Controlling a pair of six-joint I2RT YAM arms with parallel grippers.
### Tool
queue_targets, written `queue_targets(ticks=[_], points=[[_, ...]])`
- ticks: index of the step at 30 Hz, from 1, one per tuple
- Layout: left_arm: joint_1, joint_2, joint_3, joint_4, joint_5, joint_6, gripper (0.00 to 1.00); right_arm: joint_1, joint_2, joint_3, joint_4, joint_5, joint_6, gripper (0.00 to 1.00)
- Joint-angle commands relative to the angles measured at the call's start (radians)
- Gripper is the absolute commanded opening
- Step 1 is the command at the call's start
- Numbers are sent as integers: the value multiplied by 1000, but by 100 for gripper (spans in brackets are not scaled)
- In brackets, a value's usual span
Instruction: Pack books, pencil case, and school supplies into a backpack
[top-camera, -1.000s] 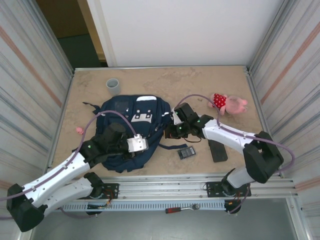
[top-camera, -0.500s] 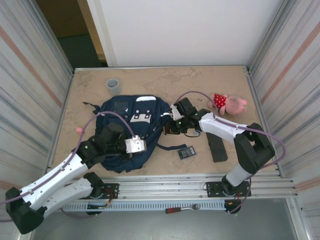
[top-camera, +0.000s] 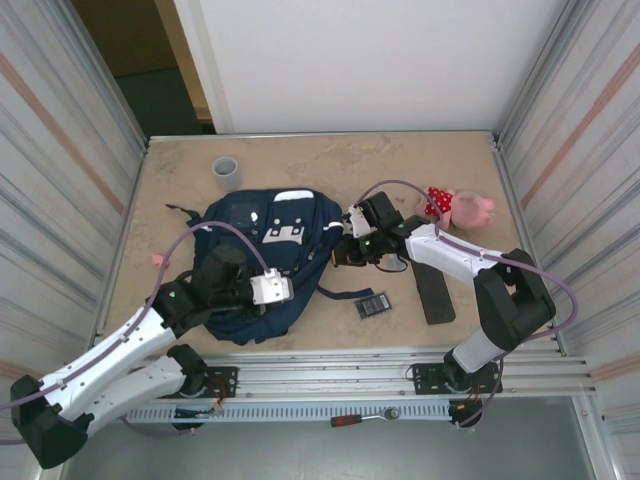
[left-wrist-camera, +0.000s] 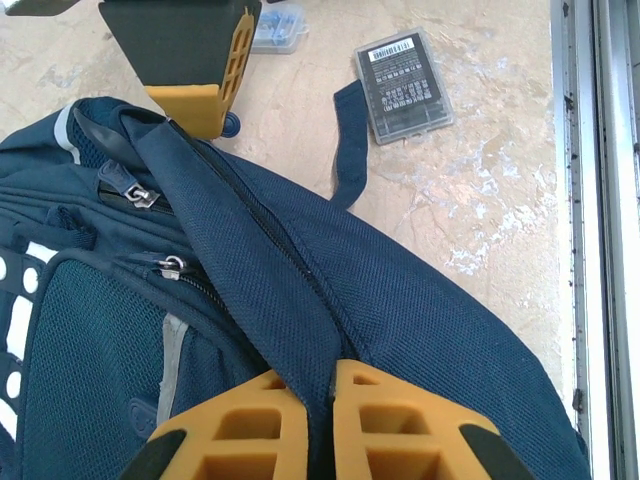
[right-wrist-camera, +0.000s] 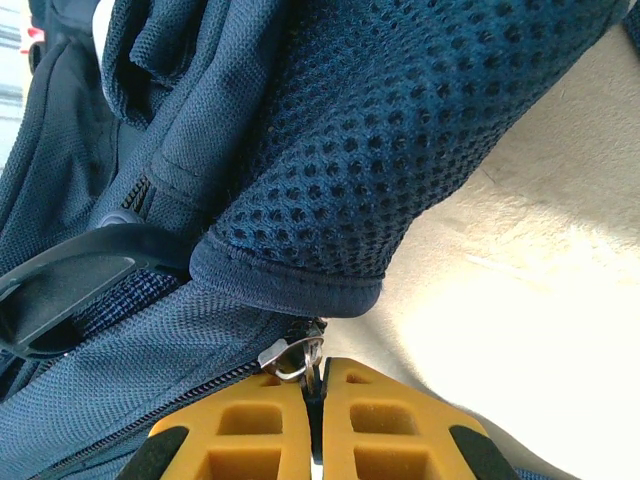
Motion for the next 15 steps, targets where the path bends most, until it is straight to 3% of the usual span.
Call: queue_targets(ticks=[1, 3, 8, 11, 15], points=[[-5, -28, 15, -70, 75, -54, 4, -113, -25, -4, 4, 279, 10, 9], [-5, -11, 16, -26, 65, -101, 14, -112, -52, -5, -2, 272, 11, 24], [-5, 56, 67, 3, 23, -264, 58, -103, -158, 21, -102, 301, 6, 57], [-5, 63, 81, 39, -24, -395, 78, -98, -226, 39, -163, 296, 19, 64], [47, 35, 58, 99, -88, -561, 84, -52, -291, 39, -188, 278, 89, 67]])
